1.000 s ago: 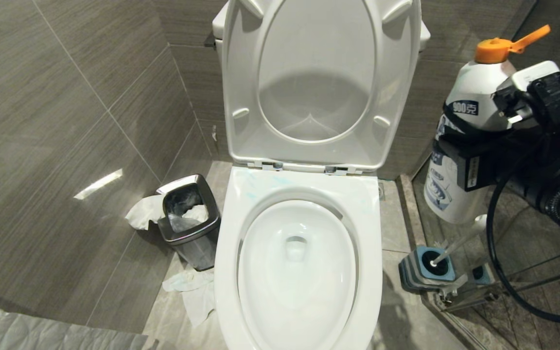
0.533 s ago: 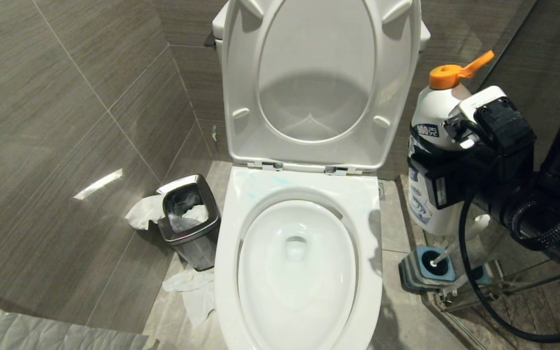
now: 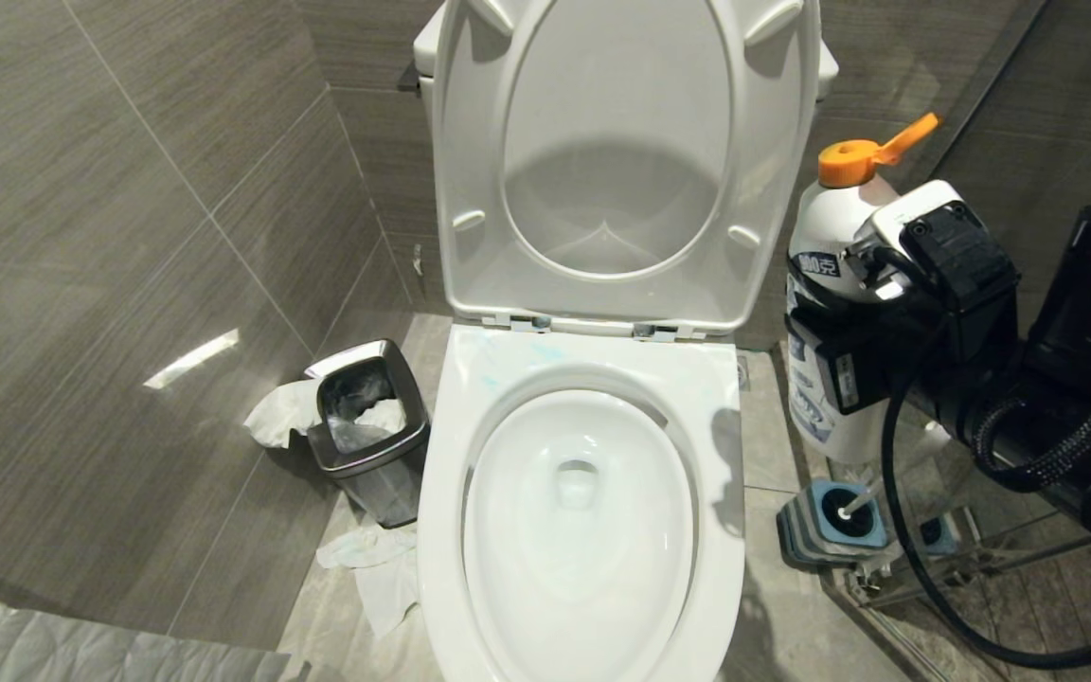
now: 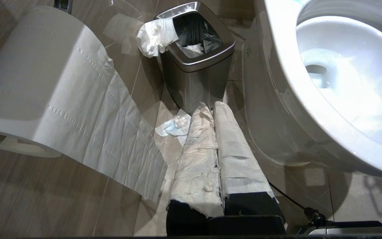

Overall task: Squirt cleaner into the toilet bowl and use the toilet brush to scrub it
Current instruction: Pour in the cleaning agent

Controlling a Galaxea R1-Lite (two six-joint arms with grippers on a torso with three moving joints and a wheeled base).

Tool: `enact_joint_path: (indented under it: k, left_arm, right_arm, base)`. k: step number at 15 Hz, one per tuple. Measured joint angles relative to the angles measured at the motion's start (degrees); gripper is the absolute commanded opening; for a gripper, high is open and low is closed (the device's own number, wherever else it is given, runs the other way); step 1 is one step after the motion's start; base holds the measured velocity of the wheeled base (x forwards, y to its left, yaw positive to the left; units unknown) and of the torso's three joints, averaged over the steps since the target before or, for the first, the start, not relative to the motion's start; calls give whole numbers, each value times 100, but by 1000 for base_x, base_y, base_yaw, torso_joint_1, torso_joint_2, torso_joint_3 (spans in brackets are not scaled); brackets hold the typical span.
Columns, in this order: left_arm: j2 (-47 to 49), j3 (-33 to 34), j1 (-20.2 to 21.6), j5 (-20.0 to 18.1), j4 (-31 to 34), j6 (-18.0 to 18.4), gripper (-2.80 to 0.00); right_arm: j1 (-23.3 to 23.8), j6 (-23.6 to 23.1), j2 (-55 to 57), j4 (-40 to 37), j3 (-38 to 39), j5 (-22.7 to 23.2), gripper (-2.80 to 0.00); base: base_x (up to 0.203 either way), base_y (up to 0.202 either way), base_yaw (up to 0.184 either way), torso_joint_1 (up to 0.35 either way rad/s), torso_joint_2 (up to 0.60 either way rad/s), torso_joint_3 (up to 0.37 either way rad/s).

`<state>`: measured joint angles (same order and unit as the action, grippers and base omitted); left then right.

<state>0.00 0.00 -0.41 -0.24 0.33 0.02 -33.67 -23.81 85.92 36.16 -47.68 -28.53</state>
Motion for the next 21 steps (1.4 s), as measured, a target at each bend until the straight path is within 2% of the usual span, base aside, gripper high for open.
enact_joint_path:
  k: [4,8,13,21]
  left_arm:
    - [0,0,1,0,4,-2,-280]
    - [0,0,0,0,5,-2,-280]
    - [0,0,-2,-1,2,-2,-280]
    - [0,0,-2,0,2,-2,-280]
  right_arm:
    - [-16,-194,35,1,-22,-11,-280]
    - [-28,-625,105,2,-24,0,-280]
    - [-261,-1080,271,-6,-33,-135,-280]
    - [-367,-2576,455,-41,-57,-455,-280]
  base:
    - [0,0,0,0,0,0]
    - [0,0,0,0,0,0]
    - [0,0,0,0,0,0]
    - [0,0,0,0,0,0]
